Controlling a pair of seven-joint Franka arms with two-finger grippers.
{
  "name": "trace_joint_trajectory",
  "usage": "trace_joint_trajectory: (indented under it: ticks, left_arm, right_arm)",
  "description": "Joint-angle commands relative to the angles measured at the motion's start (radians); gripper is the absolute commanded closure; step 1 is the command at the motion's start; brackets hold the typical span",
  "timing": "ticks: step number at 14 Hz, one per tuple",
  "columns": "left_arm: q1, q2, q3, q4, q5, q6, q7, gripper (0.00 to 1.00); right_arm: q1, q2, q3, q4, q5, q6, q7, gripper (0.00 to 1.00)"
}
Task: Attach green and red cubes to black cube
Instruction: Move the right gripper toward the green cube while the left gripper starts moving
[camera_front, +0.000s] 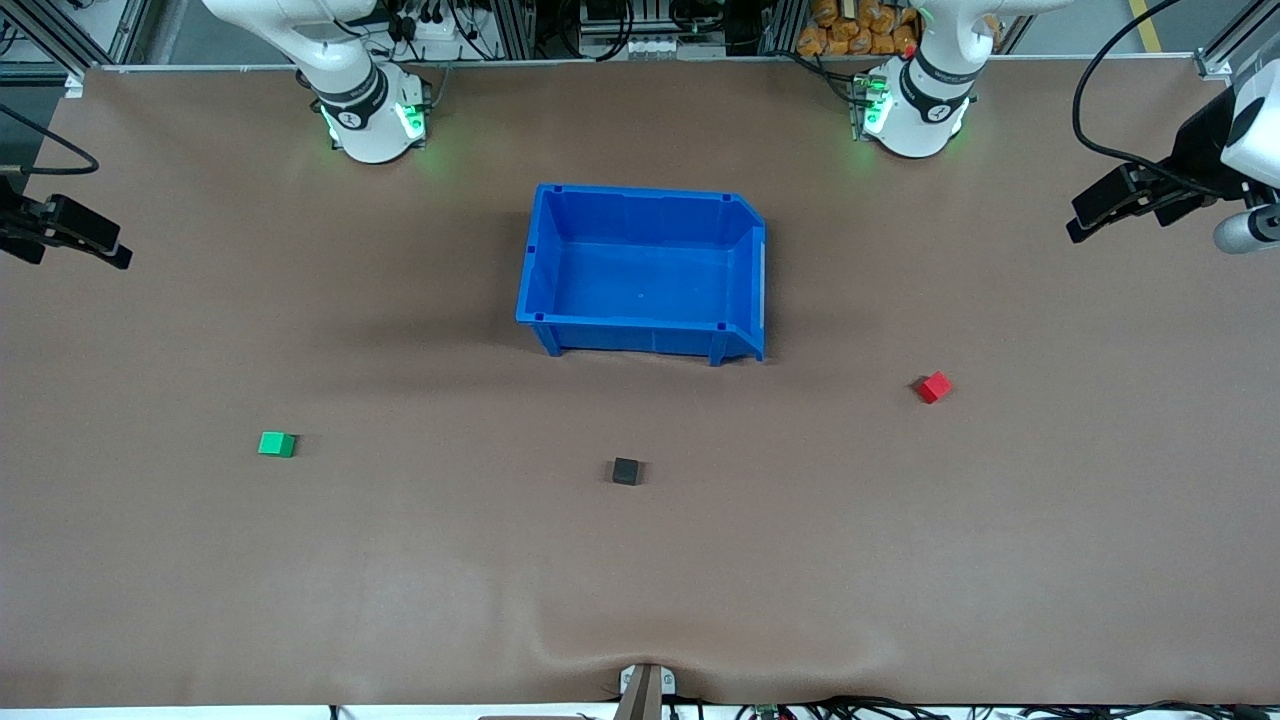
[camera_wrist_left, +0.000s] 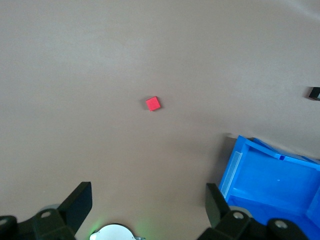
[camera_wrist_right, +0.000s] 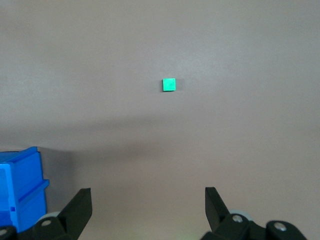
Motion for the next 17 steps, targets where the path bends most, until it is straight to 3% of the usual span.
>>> trace_joint_trajectory:
  ticks: [1, 17]
  left_arm:
    - [0.002, 0.001, -0.007, 0.017, 0.022, -0.026, 0.031, 0.00]
    - [-0.007, 0.021, -0.012, 0.000, 0.030, -0.041, 0.048, 0.00]
  right_arm:
    - [0.005, 0.016, 0.001, 0.025, -0.003, -0.015, 0.020, 0.00]
    - [0.019, 0.045, 0.001, 0.031, 0.039, 0.043, 0.012, 0.00]
